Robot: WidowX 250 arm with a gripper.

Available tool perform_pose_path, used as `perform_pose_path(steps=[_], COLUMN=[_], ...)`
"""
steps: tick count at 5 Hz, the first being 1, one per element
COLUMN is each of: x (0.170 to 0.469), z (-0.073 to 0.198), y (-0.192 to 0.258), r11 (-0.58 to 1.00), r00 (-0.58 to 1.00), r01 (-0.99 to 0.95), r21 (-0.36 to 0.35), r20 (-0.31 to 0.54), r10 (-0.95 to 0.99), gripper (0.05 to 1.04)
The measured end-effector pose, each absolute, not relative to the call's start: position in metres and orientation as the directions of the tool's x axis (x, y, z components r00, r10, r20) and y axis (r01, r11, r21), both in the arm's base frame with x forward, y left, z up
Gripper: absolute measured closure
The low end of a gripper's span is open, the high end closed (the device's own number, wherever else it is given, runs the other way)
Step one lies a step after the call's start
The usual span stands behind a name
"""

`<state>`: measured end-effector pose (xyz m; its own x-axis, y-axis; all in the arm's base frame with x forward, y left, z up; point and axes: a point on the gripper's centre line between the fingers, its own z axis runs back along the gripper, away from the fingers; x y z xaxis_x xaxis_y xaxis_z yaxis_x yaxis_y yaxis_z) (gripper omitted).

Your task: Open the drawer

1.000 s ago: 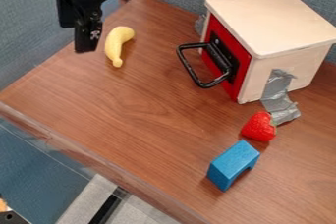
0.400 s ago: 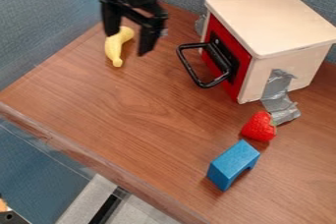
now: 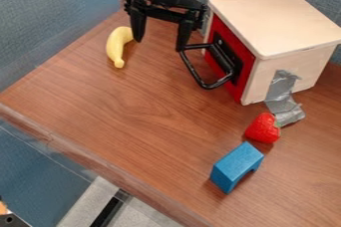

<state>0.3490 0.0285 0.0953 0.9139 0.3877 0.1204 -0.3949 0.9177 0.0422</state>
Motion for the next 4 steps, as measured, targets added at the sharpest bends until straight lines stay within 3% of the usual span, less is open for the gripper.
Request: perform_pose_path(steps=[2,4], x=[0.355,0.36], z=[0.081,0.073], y=[0.034,0.018], r11=[0.795,0.754], r00=[0.784,0.74], r01=[-0.606,-0.656], r21=[0.015,-0.042], r20=[0.182,0.165], r10=[0.594,0.652], gripper=[0.083,0.083])
